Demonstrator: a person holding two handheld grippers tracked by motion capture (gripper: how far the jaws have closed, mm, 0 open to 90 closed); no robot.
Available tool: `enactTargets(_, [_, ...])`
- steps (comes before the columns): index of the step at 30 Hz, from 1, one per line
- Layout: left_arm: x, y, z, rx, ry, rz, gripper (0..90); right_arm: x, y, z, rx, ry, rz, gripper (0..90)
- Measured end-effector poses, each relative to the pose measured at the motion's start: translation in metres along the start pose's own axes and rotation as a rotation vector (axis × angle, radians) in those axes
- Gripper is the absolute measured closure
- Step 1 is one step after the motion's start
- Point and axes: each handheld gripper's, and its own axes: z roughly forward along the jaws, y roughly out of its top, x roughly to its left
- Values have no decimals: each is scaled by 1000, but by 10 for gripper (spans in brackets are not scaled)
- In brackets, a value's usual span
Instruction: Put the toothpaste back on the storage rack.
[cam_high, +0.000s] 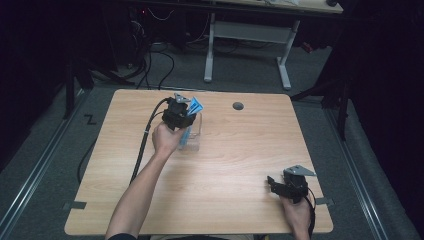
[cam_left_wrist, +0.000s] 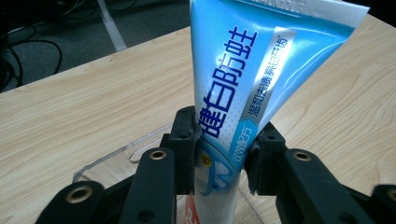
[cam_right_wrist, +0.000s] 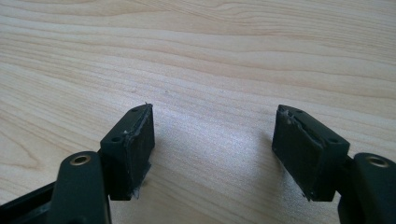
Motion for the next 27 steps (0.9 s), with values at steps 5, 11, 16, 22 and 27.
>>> enactTargets(5, [-2, 2, 2, 9, 1, 5, 677, 0, 0, 0, 0, 0, -2, 297])
enactTargets(11, [-1, 3, 5, 16, -4, -4, 673, 0, 0, 0, 0, -1, -2, 297])
enactTargets(16, [-2, 4, 8, 21, -11, -7, 667, 0, 0, 0, 0, -1, 0, 297])
enactTargets(22, [-4, 4, 10, 17, -20, -5, 658, 0, 0, 0, 0, 0, 0, 297])
enactTargets(27, [-3, 4, 10, 20, -23, -9, 649, 0, 0, 0, 0, -1, 0, 297])
